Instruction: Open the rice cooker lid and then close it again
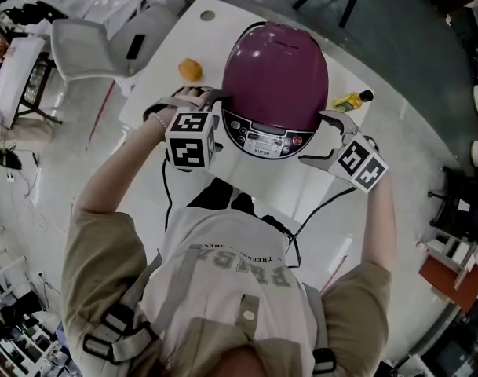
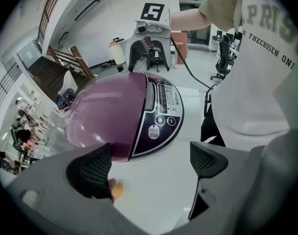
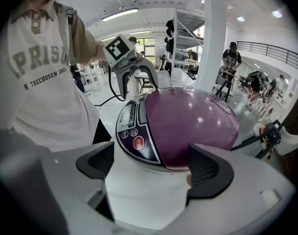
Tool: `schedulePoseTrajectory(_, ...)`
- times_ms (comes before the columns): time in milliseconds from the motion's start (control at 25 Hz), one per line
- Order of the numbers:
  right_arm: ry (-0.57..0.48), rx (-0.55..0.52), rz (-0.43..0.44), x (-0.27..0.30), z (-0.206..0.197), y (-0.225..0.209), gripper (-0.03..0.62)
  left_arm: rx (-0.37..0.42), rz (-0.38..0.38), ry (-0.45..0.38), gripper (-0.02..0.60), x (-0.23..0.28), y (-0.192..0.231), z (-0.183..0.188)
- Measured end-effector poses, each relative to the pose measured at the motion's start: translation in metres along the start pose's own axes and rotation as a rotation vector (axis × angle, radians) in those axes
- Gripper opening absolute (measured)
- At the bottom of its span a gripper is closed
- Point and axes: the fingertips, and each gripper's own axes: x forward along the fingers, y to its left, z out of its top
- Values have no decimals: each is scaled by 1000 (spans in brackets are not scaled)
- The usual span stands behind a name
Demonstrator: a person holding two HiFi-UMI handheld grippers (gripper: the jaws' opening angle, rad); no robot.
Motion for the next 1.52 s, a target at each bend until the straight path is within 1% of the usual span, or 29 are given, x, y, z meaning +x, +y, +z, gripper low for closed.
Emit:
schedulePoseTrajectory(200, 5, 2, 13, 0, 0, 0, 457, 13, -10, 25, 517, 2, -1, -3)
schedulePoseTrajectory(480, 12, 9, 18, 2, -2, -1, 457, -3, -13, 16, 515, 4, 0, -2)
schedulePoseTrajectory(680, 36, 7, 17, 2, -2, -2, 454, 1, -33, 49, 515, 4, -1, -4)
schedulePoseTrajectory(760, 43, -1, 15, 3, -3, -2, 454, -5, -39, 42, 514, 4, -1, -3)
schedulePoseTrajectory(960, 21, 14, -2, 3, -3, -3, 454, -13, -33, 38, 513, 5, -2, -3)
schedulePoseTrajectory(1080, 16, 20, -13, 4, -2, -3, 454, -31, -23, 15, 513, 4, 1, -1)
schedulePoseTrajectory(1160, -9, 39, -27, 4, -1, -4, 454, -46, -19, 1, 513, 3, 2, 0)
schedulePoseTrajectory(1280, -80, 75, -67, 4, 1, -7, 454, -78, -31, -14, 512, 3, 0, 0)
schedulePoseTrajectory(1400, -115, 100, -100, 6, 2, -6, 455, -115, -36, -50, 512, 2, 0, 2)
schedulePoseTrajectory(1520, -163, 150, -111, 4, 4, -7, 456, -167, -10, -87, 512, -1, 7, 5)
